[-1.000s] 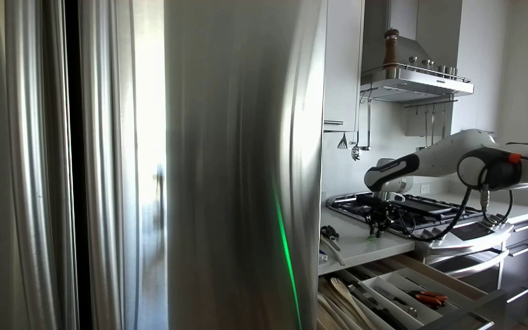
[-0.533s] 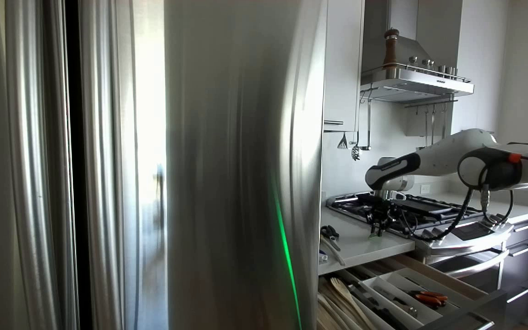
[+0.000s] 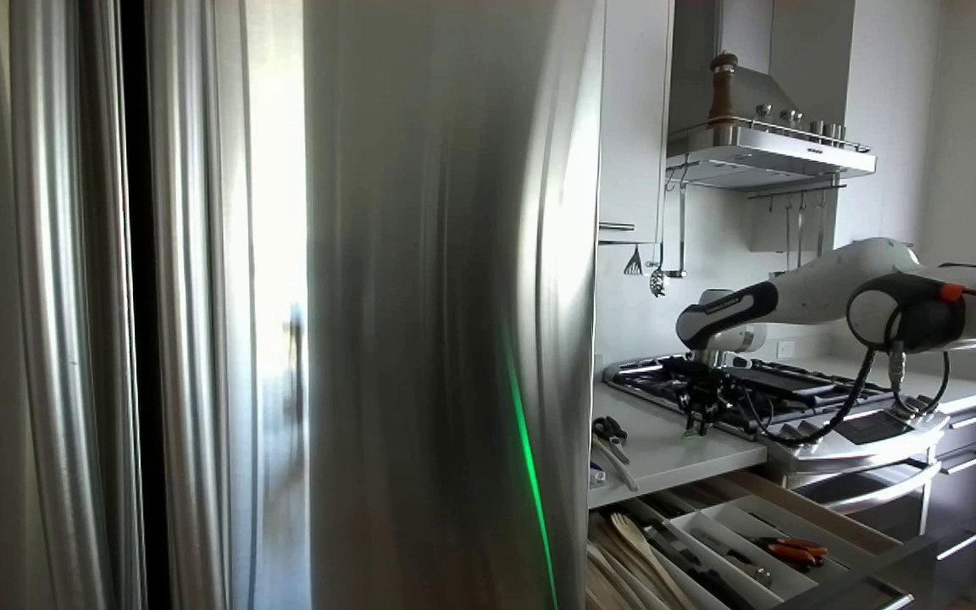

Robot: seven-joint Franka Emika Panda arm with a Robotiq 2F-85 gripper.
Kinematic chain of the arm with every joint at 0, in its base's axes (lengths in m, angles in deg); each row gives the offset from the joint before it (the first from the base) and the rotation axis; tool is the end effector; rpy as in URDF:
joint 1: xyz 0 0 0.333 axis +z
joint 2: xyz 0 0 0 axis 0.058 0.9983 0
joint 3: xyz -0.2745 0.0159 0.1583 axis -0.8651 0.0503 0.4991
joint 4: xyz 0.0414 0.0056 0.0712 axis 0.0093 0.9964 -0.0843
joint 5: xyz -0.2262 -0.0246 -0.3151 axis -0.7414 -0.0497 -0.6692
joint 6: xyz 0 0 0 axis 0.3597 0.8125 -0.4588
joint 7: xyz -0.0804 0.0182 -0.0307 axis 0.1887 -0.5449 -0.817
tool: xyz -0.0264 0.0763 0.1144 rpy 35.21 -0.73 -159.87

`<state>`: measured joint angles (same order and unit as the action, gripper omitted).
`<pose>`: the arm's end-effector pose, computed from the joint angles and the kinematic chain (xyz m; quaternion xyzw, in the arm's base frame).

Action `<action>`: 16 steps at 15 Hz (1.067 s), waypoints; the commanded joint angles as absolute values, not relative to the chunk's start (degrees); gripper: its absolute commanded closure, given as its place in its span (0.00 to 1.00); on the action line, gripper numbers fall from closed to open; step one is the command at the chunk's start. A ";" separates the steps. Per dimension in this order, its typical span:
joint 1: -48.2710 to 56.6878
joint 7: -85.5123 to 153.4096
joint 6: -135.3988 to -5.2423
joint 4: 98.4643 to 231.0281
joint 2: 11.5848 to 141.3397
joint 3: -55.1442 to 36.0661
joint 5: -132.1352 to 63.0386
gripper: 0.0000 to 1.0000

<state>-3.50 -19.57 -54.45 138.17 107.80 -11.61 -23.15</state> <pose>0.7593 -0.1384 0.2790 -0.8051 0.5906 -0.0318 0.0439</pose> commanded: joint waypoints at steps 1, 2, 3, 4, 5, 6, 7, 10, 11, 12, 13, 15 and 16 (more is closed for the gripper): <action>-4.61 -17.98 -54.07 135.37 109.43 -12.18 -22.43 0.92; -4.63 -17.98 -54.05 135.34 109.43 -12.21 -22.46 0.92; -4.70 -17.91 -54.05 135.31 109.43 -12.22 -22.45 0.92; -4.74 -17.96 -54.18 135.29 109.43 -12.27 -22.45 0.92; -4.82 -17.93 -54.22 135.23 109.45 -12.29 -22.43 0.92; -4.86 -17.90 -54.24 135.19 109.46 -12.31 -22.44 0.92; -4.92 -17.86 -54.25 135.12 109.50 -12.34 -22.47 0.92; -5.03 -17.77 -54.16 134.88 109.59 -12.29 -22.43 0.92; -4.95 -17.89 -53.77 134.74 109.61 -12.19 -22.35 0.92; -4.75 -18.44 -53.60 134.54 109.69 -12.31 -22.43 0.92; -4.50 -19.23 -52.85 134.29 109.66 -12.35 -22.39 0.92; -3.90 -20.72 -51.95 133.96 109.50 -12.62 -22.61 0.92; -3.54 -21.66 -51.79 133.70 109.50 -12.83 -22.82 0.92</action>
